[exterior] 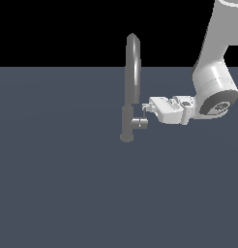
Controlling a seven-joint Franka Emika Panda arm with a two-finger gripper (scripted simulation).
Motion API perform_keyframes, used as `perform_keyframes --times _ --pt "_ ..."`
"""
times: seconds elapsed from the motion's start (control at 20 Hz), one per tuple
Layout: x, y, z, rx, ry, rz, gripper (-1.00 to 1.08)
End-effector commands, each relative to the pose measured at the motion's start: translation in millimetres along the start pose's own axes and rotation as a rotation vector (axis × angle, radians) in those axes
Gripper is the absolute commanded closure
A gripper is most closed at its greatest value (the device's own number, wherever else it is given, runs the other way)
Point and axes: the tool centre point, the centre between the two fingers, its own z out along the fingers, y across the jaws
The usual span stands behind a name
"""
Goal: Turn on the faucet by rotating a designated handle.
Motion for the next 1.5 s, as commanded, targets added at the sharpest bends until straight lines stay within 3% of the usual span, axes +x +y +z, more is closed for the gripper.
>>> perform_keyframes --times 0.0,0.4,0.5,0.95,1.05,1.35,1.4,1.45 --pt "-0.2 8.0 -0.1 -0.004 -0.003 0.003 1.08" --pt "-0.7 29.9 -0.2 -0.005 -0.004 0.003 1.08" --pt "-4.0 23.2 0.0 -0.002 0.000 -0.008 1.08" --pt "15.1 56.0 -0.1 -0.005 -0.004 0.002 1.08" --pt "5.2 46.4 0.0 -0.003 0.001 -0.019 1.08" --pt "41.3 71.3 -0.1 -0.006 -0.004 0.000 1.08" --pt "41.3 71.3 -0.1 -0.006 -0.004 0.000 1.08" --pt "20.9 59.5 0.0 -0.008 -0.002 -0.032 1.08"
